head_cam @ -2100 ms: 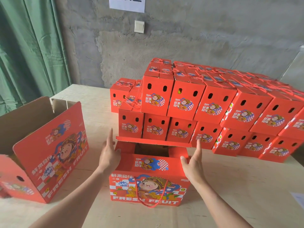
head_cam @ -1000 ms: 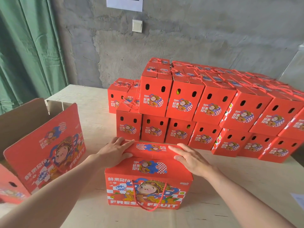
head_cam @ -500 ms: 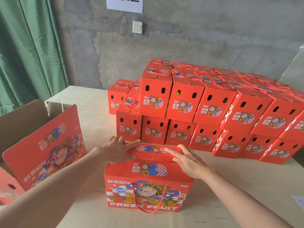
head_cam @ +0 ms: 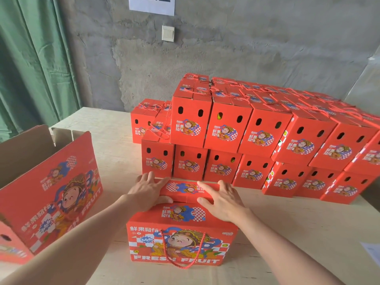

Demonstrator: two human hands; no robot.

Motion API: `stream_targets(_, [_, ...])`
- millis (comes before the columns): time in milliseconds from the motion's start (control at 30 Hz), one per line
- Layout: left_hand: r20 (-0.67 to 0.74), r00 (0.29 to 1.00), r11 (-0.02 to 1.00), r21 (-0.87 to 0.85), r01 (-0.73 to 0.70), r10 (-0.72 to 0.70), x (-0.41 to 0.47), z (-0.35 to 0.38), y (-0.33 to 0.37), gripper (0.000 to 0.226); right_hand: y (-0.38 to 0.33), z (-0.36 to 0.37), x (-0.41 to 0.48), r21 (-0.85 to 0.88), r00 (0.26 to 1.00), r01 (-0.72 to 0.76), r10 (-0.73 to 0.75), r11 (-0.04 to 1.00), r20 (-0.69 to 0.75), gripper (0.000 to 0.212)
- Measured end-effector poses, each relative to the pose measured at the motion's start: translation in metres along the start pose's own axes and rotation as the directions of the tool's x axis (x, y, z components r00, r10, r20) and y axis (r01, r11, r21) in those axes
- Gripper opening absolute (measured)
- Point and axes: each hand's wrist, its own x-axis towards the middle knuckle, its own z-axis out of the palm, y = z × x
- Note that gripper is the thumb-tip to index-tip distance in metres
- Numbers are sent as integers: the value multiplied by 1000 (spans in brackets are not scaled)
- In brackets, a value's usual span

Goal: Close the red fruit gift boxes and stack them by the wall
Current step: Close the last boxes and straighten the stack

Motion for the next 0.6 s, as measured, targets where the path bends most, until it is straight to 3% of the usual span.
stream_targets(267, [3,999,999,1,-43,43,9,-1,0,96,-1,9,-3,69,999,-10,13,998,-48,54])
stream_targets(367, [-10,996,996,29,-86,86,10,0,-2,111,0,8,-1,50,999,-6,8,999,-46,54])
stream_targets(600, [-3,991,990,41,-135,135,10,4,-6,101,5,10,1,42,999,14,-16,999,33,53])
